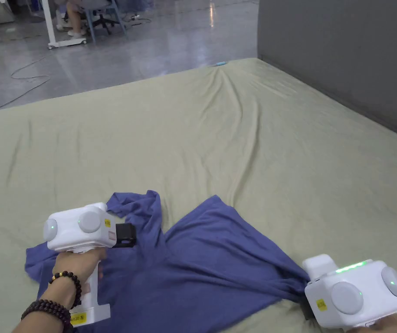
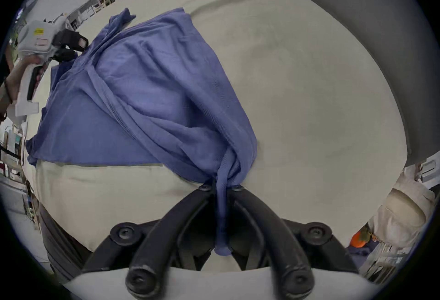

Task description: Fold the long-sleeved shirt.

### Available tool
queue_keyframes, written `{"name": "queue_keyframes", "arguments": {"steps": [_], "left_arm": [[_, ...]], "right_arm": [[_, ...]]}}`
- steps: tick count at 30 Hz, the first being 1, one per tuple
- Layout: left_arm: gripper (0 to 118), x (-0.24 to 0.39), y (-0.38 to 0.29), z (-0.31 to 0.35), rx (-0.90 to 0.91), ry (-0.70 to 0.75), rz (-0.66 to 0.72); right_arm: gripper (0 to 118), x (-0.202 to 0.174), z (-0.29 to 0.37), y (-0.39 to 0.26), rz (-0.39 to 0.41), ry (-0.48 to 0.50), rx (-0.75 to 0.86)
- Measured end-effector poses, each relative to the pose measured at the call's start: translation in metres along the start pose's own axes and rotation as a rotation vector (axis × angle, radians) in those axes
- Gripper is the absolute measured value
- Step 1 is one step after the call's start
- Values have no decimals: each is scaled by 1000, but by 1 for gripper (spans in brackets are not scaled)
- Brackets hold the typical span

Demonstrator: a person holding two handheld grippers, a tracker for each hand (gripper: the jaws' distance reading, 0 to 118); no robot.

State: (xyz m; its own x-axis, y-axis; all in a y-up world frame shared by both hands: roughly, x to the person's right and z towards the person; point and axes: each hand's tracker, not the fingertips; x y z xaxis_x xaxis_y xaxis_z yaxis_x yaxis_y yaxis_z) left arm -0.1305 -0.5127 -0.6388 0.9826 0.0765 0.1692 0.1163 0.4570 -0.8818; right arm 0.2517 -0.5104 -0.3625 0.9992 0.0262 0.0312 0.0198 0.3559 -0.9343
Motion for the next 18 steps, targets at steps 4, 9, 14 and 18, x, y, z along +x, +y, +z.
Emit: {"name": "queue_keyframes", "arguments": {"steps": [4,9,14,18], "left_arm": [[50,8,-7,4,39,24,-55],[0,17,-6,38,70,71,-165],[0,-8,7,110,212,-85,-25],[0,-22,27,193,359,-95,-19]], "right_arm": [[3,-2,-2,-1,5,-3,1],[3,-2,1,2,9,-5,-4],[3,6,51,26,-30,10,137],[3,4,109,100,3,38,305]]}}
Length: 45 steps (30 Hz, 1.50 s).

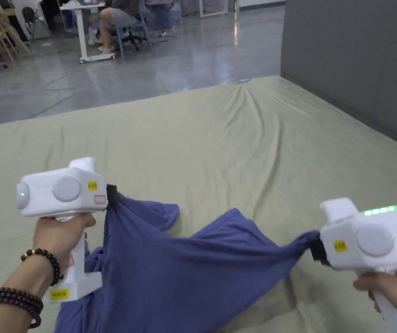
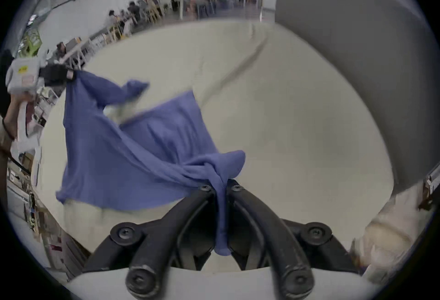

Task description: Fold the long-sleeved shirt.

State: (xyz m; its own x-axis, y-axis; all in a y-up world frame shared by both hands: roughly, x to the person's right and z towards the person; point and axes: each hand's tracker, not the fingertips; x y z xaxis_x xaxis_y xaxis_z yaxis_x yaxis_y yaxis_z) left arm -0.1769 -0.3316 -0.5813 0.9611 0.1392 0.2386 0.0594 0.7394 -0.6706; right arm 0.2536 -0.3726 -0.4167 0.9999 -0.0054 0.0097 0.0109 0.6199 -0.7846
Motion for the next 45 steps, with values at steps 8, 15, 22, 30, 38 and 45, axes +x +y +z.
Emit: {"name": "queue_keyframes", "arguments": {"steps": [8,15,22,30,38,45], "left_arm": [[0,-39,156,147,351,111,61],[0,-38,286,267,584,231,62],[0,-10,337,332,706,265,29],[0,-46,305,265,619,295,14],[0,-94,186,111,372,259,77],[0,-104,91,56,218,241,150]], "right_arm": [[3,-46,76,232,151,-36,353],[3,-74,161,401,123,-84,530],[3,-94,217,461,102,-118,598],[3,-92,130,416,76,-8,472],[3,-97,-40,312,71,51,203],[3,-87,-106,255,45,87,78]]}}
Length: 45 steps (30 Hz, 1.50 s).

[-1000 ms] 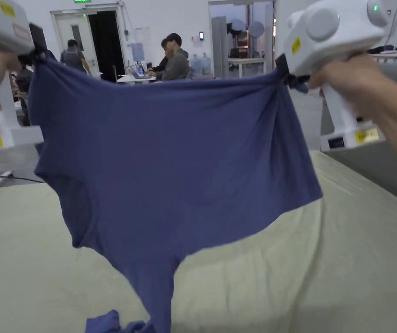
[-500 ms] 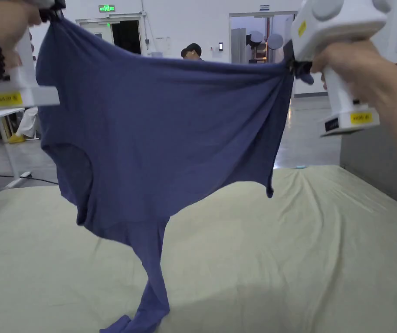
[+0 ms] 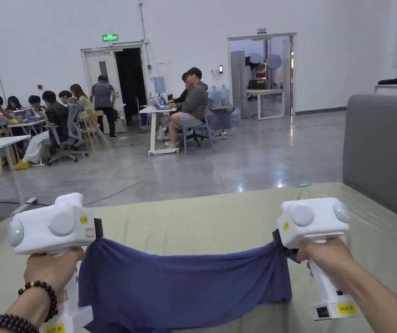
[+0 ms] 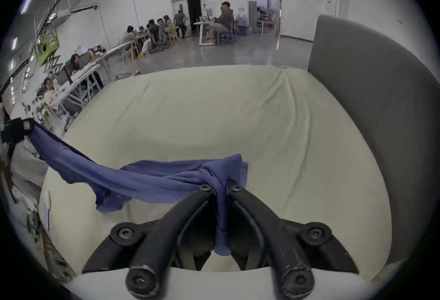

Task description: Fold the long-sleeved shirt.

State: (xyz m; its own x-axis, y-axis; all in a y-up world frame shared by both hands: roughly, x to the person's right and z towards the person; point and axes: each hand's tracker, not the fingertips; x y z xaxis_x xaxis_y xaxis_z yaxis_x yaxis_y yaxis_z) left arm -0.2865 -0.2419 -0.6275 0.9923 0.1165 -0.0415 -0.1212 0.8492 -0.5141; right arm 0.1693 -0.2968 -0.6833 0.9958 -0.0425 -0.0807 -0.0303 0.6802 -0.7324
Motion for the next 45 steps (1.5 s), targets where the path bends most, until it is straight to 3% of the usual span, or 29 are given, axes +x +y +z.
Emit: {"name": "queue_keyframes", "arguments": {"steps": [6,12,18,23,24,25,26,27,28,30,31,32,36,37,38,39,40,41,45], "left_arm": [[0,-2,-59,66,44,-29,-44],[0,-3,-173,142,-68,-114,2],[0,-5,-300,196,-260,-125,-51],[0,1,-366,195,-387,-142,-48],[0,2,-370,190,-391,-138,-57],[0,2,-372,189,-382,-135,-55],[0,1,-368,188,-388,-142,-51],[10,0,-362,190,-396,-150,-33],[56,-2,-354,196,-365,-158,-10],[83,-2,-335,211,-295,-193,-13],[107,-1,-325,216,-275,-184,-29],[118,-1,-316,221,-267,-173,-47],[117,8,-289,239,-168,-174,-62],[116,7,-285,240,-169,-174,-60],[107,6,-284,241,-162,-172,-61],[82,7,-285,241,-145,-175,-71],[6,9,-288,238,-138,-169,-84],[0,11,-292,232,-145,-160,-90],[0,7,-300,227,-194,-179,-78]], "right_arm": [[3,7,50,-62,68,-3,49],[3,9,90,-192,81,-34,29],[3,19,114,-334,15,-73,-136],[3,29,96,-386,9,-93,-266],[5,29,90,-387,14,-92,-267],[17,29,90,-386,23,-99,-273],[42,27,94,-380,34,-105,-271],[74,28,101,-375,47,-111,-269],[105,28,110,-369,46,-116,-254],[107,30,136,-353,41,-111,-161],[107,31,149,-345,36,-97,-100],[107,31,158,-337,25,-100,-71],[103,31,184,-321,-9,-83,-25],[80,30,188,-321,-22,-57,0],[45,29,189,-321,-21,-47,2],[6,28,186,-323,-25,-44,-10],[0,27,181,-328,-27,-57,-21],[0,26,178,-332,-23,-54,-21],[0,24,169,-347,-21,-29,-67]]}}
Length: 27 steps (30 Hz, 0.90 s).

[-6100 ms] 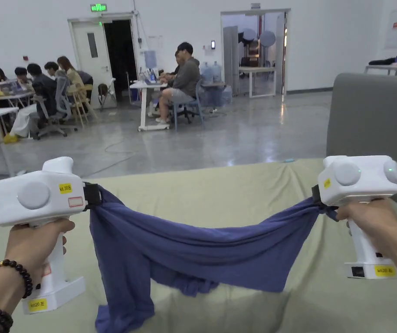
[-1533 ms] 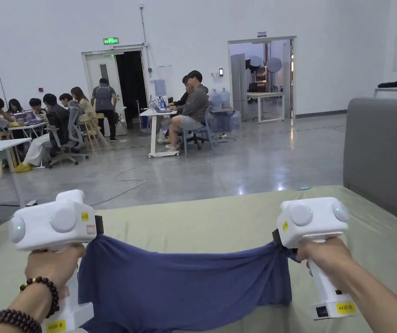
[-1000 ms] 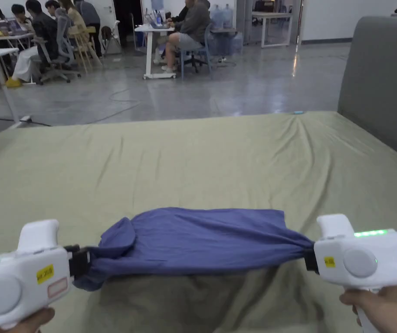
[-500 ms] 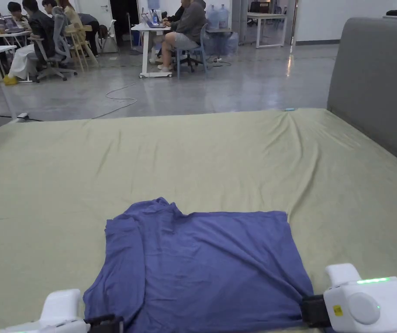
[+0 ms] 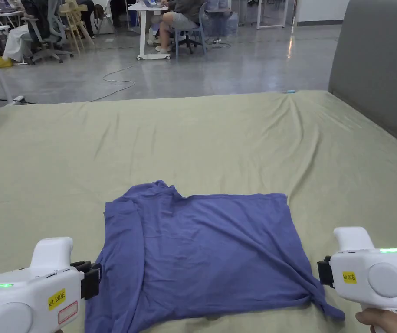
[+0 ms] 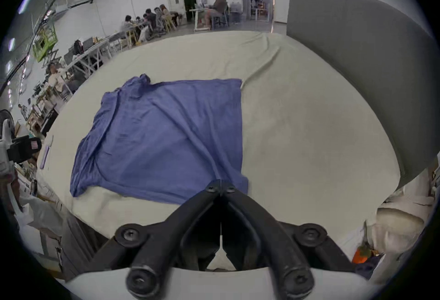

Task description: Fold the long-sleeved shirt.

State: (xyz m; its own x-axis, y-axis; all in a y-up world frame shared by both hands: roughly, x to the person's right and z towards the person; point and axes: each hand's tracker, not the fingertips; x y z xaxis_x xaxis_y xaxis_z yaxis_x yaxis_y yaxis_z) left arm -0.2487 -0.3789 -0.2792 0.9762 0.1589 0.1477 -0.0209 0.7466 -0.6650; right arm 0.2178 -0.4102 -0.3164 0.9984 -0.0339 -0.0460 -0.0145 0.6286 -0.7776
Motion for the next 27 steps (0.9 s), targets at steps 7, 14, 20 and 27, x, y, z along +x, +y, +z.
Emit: {"name": "queue_keyframes", "arguments": {"steps": [7,14,20,27], "left_arm": [[0,0,8,-22,-25,-23,-15],[0,-7,-14,-51,-115,-1,18],[83,-13,-33,-65,-165,42,1],[118,-9,-46,-89,-252,86,-49]], "right_arm": [[108,8,-38,-3,1,-23,-107],[60,4,-103,-22,50,-92,-274],[0,5,-93,-22,29,-90,-179],[1,0,-104,-24,60,-86,-229]]}}
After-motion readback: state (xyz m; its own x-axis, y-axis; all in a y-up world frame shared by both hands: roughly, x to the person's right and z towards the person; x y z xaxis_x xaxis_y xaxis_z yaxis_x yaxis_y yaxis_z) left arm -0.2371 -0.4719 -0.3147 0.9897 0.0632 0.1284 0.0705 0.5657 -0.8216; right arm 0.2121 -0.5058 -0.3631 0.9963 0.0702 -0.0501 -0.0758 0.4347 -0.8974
